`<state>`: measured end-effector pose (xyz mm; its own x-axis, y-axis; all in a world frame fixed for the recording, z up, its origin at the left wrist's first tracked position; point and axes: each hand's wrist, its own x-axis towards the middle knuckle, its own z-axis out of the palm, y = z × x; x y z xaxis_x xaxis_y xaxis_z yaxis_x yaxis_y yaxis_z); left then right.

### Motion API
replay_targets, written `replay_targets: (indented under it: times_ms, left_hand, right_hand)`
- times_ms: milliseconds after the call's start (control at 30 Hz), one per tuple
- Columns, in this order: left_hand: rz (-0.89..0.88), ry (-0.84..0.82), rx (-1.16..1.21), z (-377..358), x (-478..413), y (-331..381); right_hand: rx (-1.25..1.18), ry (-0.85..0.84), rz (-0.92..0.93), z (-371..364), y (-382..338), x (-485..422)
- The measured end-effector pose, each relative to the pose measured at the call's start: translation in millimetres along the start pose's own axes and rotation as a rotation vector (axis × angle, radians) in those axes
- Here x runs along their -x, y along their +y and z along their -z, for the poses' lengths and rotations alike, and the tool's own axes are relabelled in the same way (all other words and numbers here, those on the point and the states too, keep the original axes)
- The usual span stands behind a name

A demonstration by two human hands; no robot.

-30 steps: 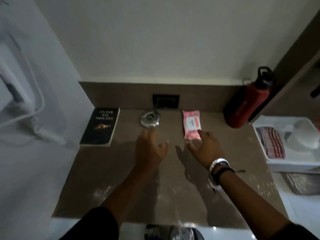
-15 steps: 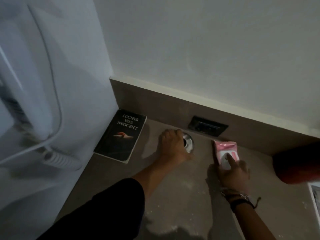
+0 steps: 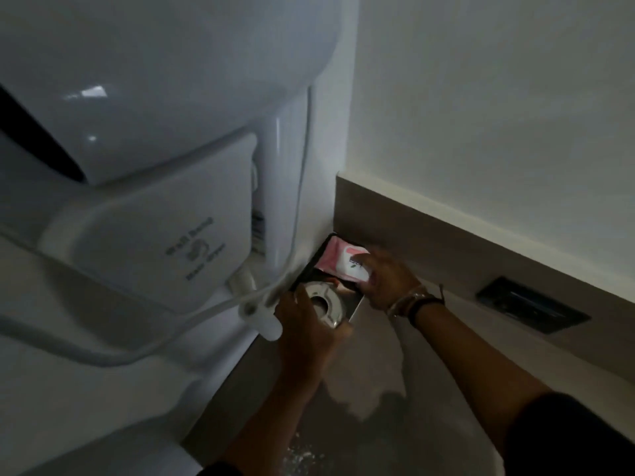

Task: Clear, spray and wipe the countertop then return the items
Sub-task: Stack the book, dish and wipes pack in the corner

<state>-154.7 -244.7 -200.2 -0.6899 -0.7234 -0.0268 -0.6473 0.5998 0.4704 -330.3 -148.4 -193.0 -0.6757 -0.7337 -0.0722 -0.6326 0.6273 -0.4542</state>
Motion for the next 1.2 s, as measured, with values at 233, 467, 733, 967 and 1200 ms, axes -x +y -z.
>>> replay_targets:
  times_ms: [233,467,733,967,1200]
  left_hand:
    - [-0.099,-0.002,-0.155,-9.1,-5.9,2.9]
    - [-0.338,0.102,-0.038,-19.1,31.9,40.0]
    - [-0.961,-0.229,-0.215,-68.5,37.2,36.2]
    - [-0.915,-0.243,-0.272,-83.4,37.4,29.7]
    - [-0.786,-0.396,-0.198,-64.6,46.5,32.4]
  right_hand:
    - [0.197,0.092,0.057,-7.5,-3.9,11.1]
    - [0.017,0.668,-0.347,20.7,45.6,232.4]
    - [-0.237,1.013,-1.232,107.9,191.3,390.7]
    - [-0.518,1.418,-1.244,122.3,234.1,364.5]
    - [-0.528,1.318,-1.071,80.9,125.1,292.6]
